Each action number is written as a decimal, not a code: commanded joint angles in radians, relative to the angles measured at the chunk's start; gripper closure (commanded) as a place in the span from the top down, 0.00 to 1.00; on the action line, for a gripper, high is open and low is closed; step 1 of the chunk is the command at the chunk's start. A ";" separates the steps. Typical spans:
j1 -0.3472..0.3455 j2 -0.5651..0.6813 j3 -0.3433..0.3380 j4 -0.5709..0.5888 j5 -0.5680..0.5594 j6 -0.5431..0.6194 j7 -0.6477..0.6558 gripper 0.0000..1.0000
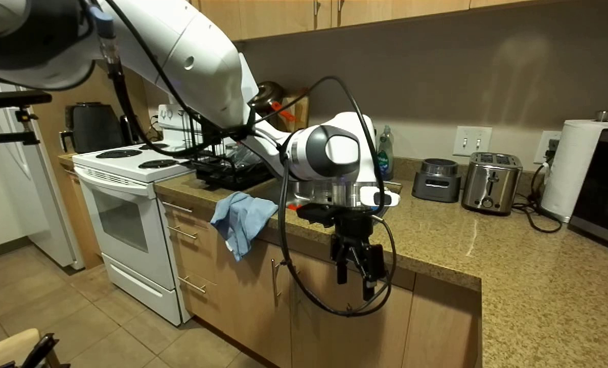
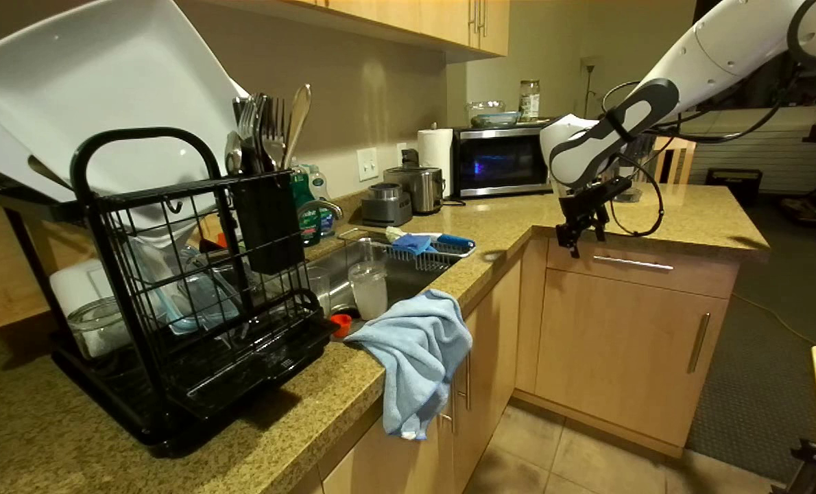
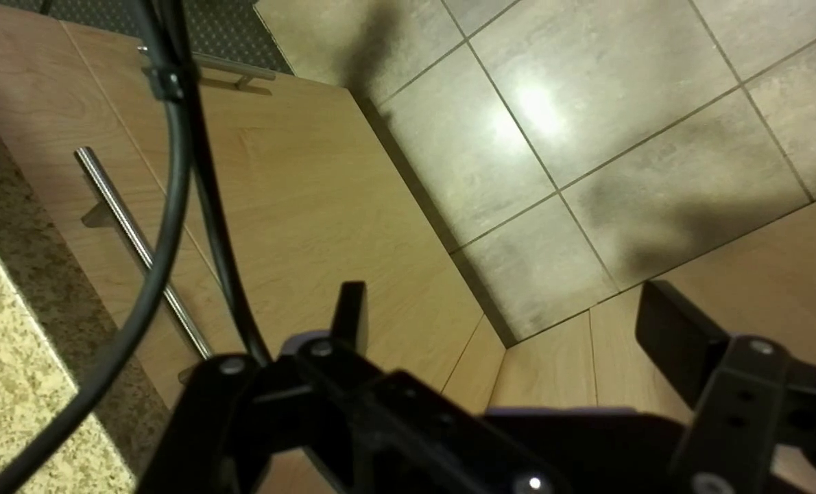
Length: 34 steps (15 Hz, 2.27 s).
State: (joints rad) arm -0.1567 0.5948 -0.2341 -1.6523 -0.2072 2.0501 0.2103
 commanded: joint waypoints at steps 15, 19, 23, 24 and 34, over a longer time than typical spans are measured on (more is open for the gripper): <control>-0.003 0.001 0.002 0.004 0.000 -0.004 -0.002 1.00; -0.001 0.022 -0.004 0.008 -0.011 0.000 0.004 1.00; -0.012 0.051 -0.009 0.012 -0.010 0.015 -0.007 1.00; -0.014 0.058 -0.011 0.013 -0.008 0.020 -0.010 1.00; -0.055 0.137 -0.057 0.063 -0.018 0.044 -0.010 1.00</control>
State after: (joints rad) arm -0.1925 0.7024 -0.2827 -1.6188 -0.2104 2.0779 0.2096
